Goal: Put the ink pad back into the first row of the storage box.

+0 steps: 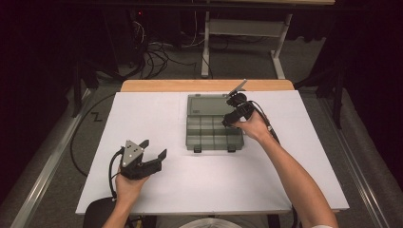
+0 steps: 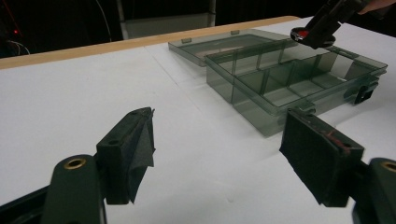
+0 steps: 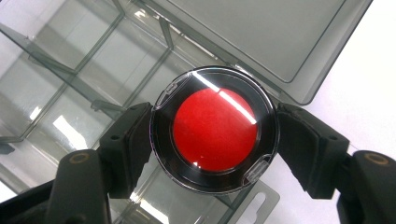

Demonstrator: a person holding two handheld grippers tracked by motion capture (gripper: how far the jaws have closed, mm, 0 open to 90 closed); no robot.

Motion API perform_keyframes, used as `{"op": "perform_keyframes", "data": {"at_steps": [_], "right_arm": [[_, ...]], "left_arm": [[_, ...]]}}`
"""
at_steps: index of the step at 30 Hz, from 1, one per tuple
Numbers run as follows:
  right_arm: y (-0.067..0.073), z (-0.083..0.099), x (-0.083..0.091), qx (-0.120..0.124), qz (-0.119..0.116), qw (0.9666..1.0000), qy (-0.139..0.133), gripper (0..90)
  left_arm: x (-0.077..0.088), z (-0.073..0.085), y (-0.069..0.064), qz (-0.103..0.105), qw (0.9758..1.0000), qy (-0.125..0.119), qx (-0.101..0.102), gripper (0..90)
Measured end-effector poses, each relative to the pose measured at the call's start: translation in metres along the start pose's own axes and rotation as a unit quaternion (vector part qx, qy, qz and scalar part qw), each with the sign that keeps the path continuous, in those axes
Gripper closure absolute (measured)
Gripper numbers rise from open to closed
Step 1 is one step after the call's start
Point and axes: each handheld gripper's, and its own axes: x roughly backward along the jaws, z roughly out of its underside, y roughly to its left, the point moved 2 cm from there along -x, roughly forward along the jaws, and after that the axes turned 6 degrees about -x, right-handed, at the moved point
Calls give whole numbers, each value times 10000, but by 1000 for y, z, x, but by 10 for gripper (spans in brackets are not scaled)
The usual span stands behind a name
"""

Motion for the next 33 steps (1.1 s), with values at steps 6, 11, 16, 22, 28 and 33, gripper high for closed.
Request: {"op": "perform_keyframes", "data": {"at_steps": [6,11,16,22,28,33], "right_arm": [[-2,-2,-5,-57,69,10000,42,315],[-3,-2,-7,-48,95,9999,102,314],[-2,-3,-10,-35,79,9999,114,312],[0,-2,-10,-1,95,9998,164,302],[-1,-1,-8,-49,84,9998,146,297],[-3,0,-5,-4,58,9999,83,302]], "left_arm": [[0,0,0,14,10000,-7,12,262],[0,0,0,56,10000,-41,30,263],[0,0,0,51,10000,-36,33,263],[0,0,-1,65,10000,-27,19,263],[1,0,0,65,10000,-34,15,264],[1,0,-1,54,10000,-43,9,263]]}}
